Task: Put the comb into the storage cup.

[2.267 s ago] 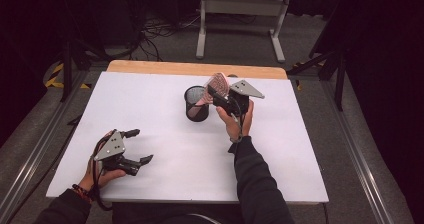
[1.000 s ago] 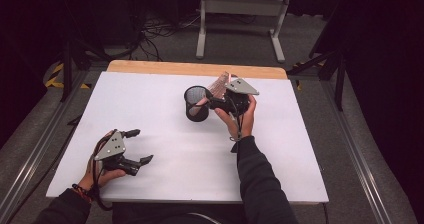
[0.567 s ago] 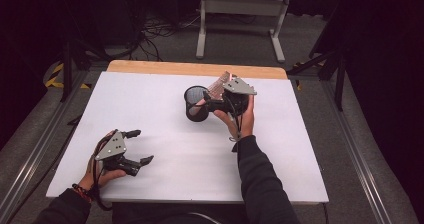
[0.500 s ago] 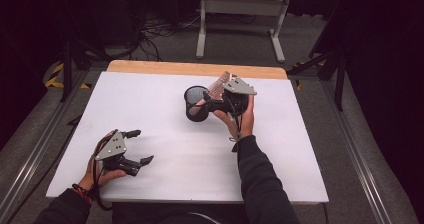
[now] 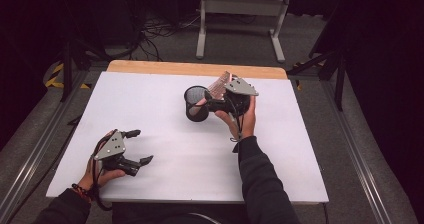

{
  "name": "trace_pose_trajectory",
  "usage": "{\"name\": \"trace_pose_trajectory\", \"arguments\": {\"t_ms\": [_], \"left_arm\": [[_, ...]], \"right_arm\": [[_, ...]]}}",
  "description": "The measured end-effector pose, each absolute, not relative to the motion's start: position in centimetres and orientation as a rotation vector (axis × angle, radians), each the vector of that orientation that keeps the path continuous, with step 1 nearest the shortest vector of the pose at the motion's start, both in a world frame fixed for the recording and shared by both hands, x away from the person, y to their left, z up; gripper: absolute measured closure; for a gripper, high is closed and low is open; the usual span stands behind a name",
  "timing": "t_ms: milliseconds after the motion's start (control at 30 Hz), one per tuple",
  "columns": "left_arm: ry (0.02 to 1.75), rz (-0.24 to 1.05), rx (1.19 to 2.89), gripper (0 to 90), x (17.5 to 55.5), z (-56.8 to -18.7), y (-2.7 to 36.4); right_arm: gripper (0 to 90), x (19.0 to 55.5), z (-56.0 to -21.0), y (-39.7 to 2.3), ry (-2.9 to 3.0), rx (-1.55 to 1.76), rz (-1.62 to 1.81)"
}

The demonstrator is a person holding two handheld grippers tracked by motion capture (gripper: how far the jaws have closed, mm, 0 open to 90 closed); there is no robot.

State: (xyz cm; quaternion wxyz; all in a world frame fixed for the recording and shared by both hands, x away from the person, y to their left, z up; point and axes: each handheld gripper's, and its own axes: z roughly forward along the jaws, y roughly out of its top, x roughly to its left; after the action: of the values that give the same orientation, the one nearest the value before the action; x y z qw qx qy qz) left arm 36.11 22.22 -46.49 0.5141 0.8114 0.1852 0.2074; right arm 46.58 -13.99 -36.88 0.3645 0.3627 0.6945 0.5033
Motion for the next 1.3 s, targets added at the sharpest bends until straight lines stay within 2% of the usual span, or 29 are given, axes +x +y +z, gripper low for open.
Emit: {"name": "trace_pose_trajectory", "arguments": {"t_ms": [1300], "left_arm": [[0.446, 0.501, 1.950, 6.0, 36.1, -46.5, 22.2]], "right_arm": [[4.7, 44.9, -36.7, -15.7, 1.765, 0.872, 1.308]]}}
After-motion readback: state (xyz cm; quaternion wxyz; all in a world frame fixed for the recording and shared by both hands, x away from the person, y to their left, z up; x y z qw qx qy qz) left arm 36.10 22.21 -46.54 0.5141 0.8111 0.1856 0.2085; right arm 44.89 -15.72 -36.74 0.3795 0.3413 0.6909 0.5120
